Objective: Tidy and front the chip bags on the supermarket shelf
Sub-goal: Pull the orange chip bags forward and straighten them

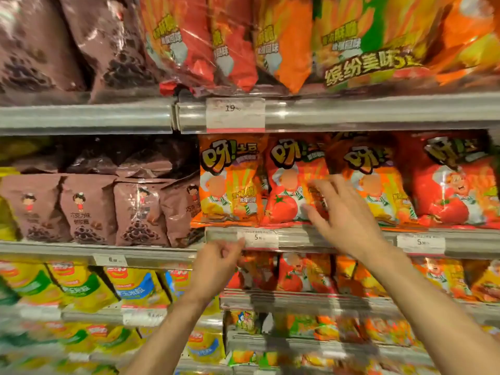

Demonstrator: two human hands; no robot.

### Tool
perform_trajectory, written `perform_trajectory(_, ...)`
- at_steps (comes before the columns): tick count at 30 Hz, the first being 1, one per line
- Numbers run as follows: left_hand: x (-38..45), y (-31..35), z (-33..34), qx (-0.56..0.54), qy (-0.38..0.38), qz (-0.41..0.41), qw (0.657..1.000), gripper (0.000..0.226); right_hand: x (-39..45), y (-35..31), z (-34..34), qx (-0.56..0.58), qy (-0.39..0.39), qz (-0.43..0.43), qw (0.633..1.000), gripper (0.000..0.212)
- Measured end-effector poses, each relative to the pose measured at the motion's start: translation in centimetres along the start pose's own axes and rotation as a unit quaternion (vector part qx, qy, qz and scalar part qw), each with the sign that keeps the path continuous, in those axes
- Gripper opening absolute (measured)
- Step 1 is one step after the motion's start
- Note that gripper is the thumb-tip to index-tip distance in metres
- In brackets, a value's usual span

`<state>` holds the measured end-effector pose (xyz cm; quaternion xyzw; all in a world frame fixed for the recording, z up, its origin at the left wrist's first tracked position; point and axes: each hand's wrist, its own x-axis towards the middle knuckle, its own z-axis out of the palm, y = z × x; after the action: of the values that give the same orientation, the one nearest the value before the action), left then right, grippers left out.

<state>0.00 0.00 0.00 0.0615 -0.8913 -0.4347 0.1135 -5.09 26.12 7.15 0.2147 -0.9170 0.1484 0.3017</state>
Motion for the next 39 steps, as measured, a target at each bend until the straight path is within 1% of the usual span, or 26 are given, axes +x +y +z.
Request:
perform_trajectory(2,-0.2,0.5,1.1,-0.096,-0.049,-0.056,0.993,0.062,0.9,0.1,-0.1,-0.012,-0.006,-0.009,1.0,0.049)
perform_trajectory(4,-0.6,1.5,2.0,-0.173,-0.068,-0.089,0.978,0.062,1.8,0.3,0.0,-0.034,-0.021,-0.015,0.999,0.05)
perform_trajectory(7,-0.6,2.7,2.3,-0.238,-0.087,-0.125,0.959,0.057,2.3,0.7,0.6,-0.043,-0.018,-0.019,0.999,0.049)
perform_trajectory(10,-0.7,2.9,2.5,-0.25,-0.119,-0.145,0.95,0.056,2.6,0.6,0.6,-0.049,-0.015,-0.011,0.999,0.054)
perform_trajectory(12,-0.5,2.9,2.4,-0.258,-0.127,-0.15,0.946,0.057,2.6,0.5,0.7,-0.045,-0.016,-0.011,0.999,0.06)
perform_trajectory(14,-0.3,2.6,2.3,-0.261,-0.14,-0.147,0.944,0.058,2.6,0.5,0.6,-0.039,-0.02,-0.01,0.999,0.061)
perform_trajectory(18,0.2,1.9,2.2,-0.26,-0.172,-0.136,0.94,0.062,2.8,0.4,0.4,-0.025,-0.026,0.013,0.999,0.058)
perform_trajectory(22,0.5,1.5,2.0,-0.25,-0.193,-0.121,0.941,0.065,4.1,-0.5,0.1,0.027,-0.007,0.03,0.999,0.056)
perform_trajectory(25,0.7,1.4,1.8,-0.245,-0.213,-0.115,0.939,0.068,6.2,-2.6,0.0,0.055,0.001,0.029,0.998,0.047)
perform_trajectory(27,0.8,1.4,1.6,-0.246,-0.222,-0.114,0.937,0.07,7.6,-4.2,0.3,0.059,-0.015,0.023,0.998,0.047)
perform_trajectory(29,0.9,1.3,1.4,-0.244,-0.229,-0.112,0.936,0.071,8.7,-5.7,0.7,0.068,-0.038,0.018,0.997,0.053)
perform_trajectory(31,0.9,1.2,1.4,-0.238,-0.233,-0.109,0.937,0.072,9.7,-6.8,1.1,0.063,-0.085,0.031,0.994,0.067)
perform_trajectory(33,1.0,1.1,1.4,-0.227,-0.234,-0.103,0.94,0.072,10.5,-7.7,1.4,0.062,-0.147,0.059,0.985,0.076)
perform_trajectory(36,1.2,0.9,1.4,-0.218,-0.242,-0.099,0.94,0.073,10.9,-8.2,1.7,0.148,-0.21,0.106,0.96,0.079)
perform_trajectory(37,1.2,0.8,1.3,-0.218,-0.245,-0.099,0.94,0.074,10.9,-8.2,1.9,0.177,-0.217,0.112,0.953,0.078)
perform_trajectory(39,1.3,0.7,1.3,-0.218,-0.25,-0.095,0.939,0.075,10.5,-8.3,2.0,0.221,-0.205,0.118,0.946,0.079)
